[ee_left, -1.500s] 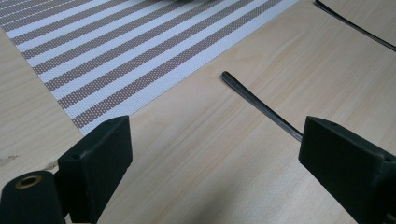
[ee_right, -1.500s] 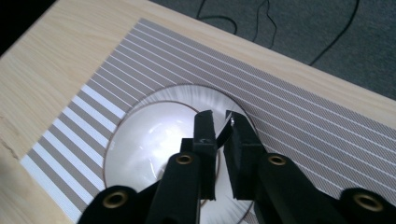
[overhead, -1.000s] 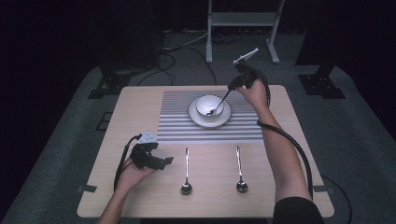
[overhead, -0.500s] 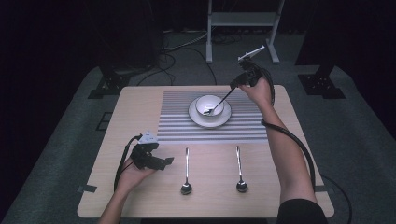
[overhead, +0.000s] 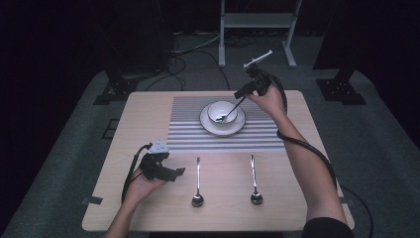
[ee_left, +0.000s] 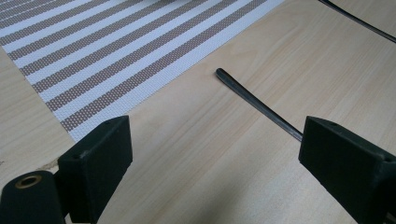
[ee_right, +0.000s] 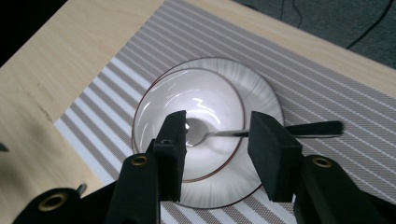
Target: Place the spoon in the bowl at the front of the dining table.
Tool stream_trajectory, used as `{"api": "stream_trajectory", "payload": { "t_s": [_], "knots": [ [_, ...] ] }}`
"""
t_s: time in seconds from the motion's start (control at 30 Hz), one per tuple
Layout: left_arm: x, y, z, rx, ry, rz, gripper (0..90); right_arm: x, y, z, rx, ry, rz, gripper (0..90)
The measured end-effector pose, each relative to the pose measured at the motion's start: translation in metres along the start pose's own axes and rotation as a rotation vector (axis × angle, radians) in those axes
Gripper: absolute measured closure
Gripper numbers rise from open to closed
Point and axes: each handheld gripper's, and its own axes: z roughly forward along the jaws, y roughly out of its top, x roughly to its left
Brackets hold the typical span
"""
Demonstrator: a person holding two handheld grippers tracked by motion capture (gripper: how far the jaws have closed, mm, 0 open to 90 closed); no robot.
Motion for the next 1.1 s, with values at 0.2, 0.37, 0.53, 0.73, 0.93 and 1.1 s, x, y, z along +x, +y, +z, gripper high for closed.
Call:
{"api": "stream_trajectory", "payload": {
  "t_s": [0.2, 0.37, 0.53, 0.73, 0.93, 1.1],
  "knots": [
    [0.001, 0.0, 0.0, 0.005, 0.002, 0.0, 8.7, 0.008, -0.01, 0.005, 0.026, 0.059, -0.032, 53.4],
    [0.0, 0.0, 0.0, 0.006, 0.005, 0.005, 8.7, 0.014, -0.021, 0.011, 0.059, 0.083, -0.065, 52.0],
    [0.001, -0.001, 0.001, 0.005, 0.005, 0.002, 8.7, 0.015, -0.033, 0.016, 0.069, 0.094, -0.069, 49.1],
    [0.002, -0.001, 0.0, 0.004, 0.005, 0.002, 8.7, 0.009, -0.049, 0.021, 0.069, 0.114, -0.049, 47.1],
    [0.002, -0.001, 0.0, 0.003, 0.007, 0.004, 8.7, 0.005, -0.063, 0.023, 0.077, 0.128, -0.032, 46.1],
    [0.002, -0.001, 0.001, 0.005, 0.007, 0.006, 8.7, 0.004, -0.073, 0.022, 0.074, 0.136, -0.035, 44.7]
  ]
}}
